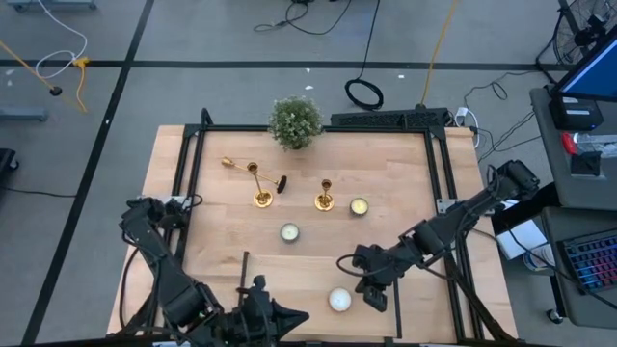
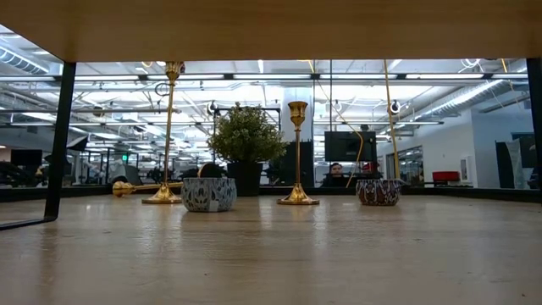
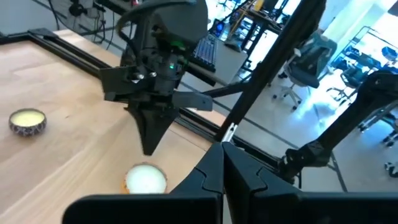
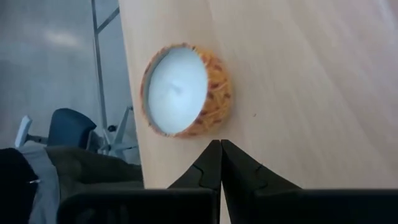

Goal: Pick & Place candle stick holders
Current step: Put the yellow scented candle on the shelf

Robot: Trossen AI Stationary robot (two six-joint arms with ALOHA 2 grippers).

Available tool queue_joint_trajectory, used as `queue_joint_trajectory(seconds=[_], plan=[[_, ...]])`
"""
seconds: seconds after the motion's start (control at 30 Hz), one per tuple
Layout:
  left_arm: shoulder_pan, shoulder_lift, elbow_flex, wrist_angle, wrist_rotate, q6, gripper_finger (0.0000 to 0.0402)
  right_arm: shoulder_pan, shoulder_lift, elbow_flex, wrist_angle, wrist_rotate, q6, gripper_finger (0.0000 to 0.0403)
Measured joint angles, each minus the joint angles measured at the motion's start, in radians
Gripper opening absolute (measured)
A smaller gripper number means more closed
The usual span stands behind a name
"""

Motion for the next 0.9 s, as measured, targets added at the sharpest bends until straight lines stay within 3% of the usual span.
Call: queue_joint_trajectory(seconds=[0.37, 0.9], plan=[[-0.001, 0.000, 0.000, -0.058, 0.026, -0.048, 0.0002, 0.008, 0.103, 0.000, 0.120, -0.057, 0.029, 0.0000], [-0.003, 0.000, 0.000, -0.096, 0.030, -0.065, 0.0003, -0.015, 0.101, 0.020, 0.198, -0.021, 0.011, 0.0000]])
